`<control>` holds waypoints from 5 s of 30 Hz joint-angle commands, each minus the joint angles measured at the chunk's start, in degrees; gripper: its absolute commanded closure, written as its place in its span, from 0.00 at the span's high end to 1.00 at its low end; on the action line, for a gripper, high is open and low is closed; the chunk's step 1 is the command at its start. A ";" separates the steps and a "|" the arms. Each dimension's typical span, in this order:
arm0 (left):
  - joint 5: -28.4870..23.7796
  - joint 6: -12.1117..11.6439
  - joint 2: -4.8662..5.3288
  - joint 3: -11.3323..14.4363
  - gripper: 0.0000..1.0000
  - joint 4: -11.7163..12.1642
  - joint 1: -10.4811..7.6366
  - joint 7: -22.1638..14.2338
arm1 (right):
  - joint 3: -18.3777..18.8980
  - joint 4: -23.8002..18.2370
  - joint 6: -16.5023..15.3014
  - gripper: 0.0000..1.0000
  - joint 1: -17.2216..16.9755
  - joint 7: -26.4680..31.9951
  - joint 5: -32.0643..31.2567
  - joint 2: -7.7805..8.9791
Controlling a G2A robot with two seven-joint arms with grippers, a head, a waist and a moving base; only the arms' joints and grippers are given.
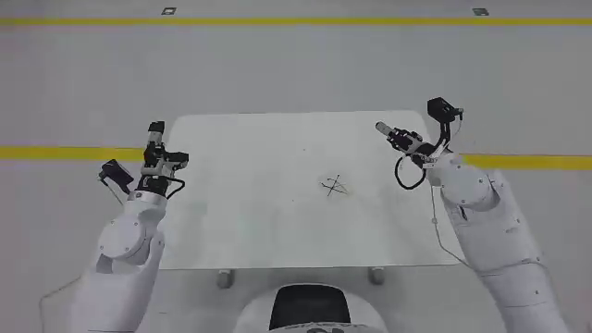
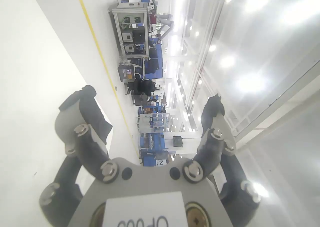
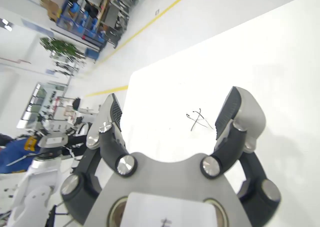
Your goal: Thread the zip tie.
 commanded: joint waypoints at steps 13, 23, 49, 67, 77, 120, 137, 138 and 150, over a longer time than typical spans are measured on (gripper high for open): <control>0.00 0.00 0.00 0.00 1.00 0.00 0.00 0.00 | -3.58 2.81 -0.20 1.00 3.51 2.76 -5.35 -0.17; 0.00 0.00 0.00 0.00 1.00 0.00 0.00 0.00 | -3.58 2.81 -0.20 1.00 3.51 2.76 -5.35 -0.17; 0.00 0.00 0.00 0.00 1.00 0.00 0.00 0.00 | -29.94 22.79 -4.42 1.00 25.70 17.85 -18.49 -6.39; 0.00 0.00 0.00 0.00 1.00 0.00 0.00 0.00 | -40.79 38.81 -23.27 1.00 35.73 32.21 -16.34 -11.22; 0.00 0.00 0.00 0.00 1.00 0.00 0.00 0.00 | -41.54 39.82 -23.94 1.00 35.90 31.90 -16.15 -11.65; 0.00 0.00 0.00 0.00 1.00 0.00 0.00 0.00 | -44.55 43.40 -29.96 1.00 33.98 24.80 -20.39 -13.27; 0.00 0.00 0.00 0.00 1.00 0.00 0.00 0.00 | -43.49 43.59 -29.64 0.31 33.90 25.61 -21.30 -13.54; 0.00 0.00 0.00 0.00 1.00 0.00 0.00 0.00 | -43.48 43.85 -29.64 0.31 33.88 25.39 -21.32 -13.61; 0.00 0.00 0.00 0.00 1.00 0.00 0.00 0.00 | -44.71 48.39 -29.72 0.25 34.34 20.84 -22.94 -15.21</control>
